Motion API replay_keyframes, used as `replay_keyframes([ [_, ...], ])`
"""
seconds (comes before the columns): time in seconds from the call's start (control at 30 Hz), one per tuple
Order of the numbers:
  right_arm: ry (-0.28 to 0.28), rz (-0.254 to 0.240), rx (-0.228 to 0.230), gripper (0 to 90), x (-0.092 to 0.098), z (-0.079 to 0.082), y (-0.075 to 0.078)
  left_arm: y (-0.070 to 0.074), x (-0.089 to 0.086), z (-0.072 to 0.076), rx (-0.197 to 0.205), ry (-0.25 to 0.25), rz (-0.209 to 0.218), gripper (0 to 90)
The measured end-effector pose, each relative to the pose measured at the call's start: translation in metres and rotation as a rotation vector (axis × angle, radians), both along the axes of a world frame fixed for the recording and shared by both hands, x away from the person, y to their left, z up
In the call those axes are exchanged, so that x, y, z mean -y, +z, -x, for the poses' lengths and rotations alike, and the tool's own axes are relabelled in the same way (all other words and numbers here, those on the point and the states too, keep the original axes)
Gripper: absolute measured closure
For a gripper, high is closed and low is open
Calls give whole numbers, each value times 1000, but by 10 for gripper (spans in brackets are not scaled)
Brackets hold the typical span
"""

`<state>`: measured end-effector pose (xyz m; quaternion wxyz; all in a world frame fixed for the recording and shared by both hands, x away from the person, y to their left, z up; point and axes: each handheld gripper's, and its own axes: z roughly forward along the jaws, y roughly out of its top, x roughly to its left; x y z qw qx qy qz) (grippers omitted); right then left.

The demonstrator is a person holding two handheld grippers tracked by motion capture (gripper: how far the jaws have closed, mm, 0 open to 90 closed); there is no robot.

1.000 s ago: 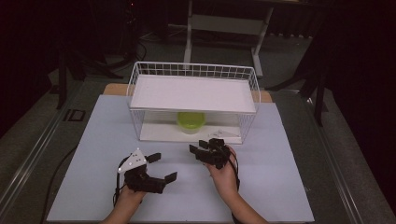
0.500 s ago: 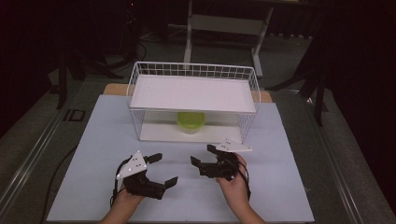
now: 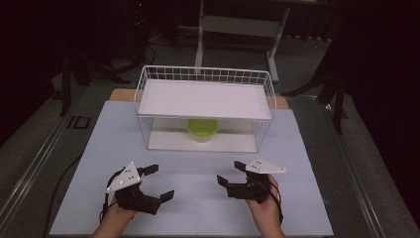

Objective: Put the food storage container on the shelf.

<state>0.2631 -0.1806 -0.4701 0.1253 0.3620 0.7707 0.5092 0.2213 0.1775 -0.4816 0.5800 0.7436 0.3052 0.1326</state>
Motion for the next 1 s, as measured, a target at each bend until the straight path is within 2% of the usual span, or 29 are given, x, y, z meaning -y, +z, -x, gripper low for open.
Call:
replay_keyframes([
  [0.23,-16,-8,17,179,15,13,5,-2,-17,11,-8,25,-8,16],
  [0.47,-18,12,52,179,26,27,9,-2,-35,20,-19,31,-13,16],
  [0.63,-20,24,49,174,33,34,7,-6,-45,26,-35,38,-14,16],
  [0.8,-32,20,52,174,42,38,6,-9,-53,32,-34,53,-27,16],
  [1.0,-29,30,49,174,48,39,3,-14,-58,35,-15,66,-44,16],
])
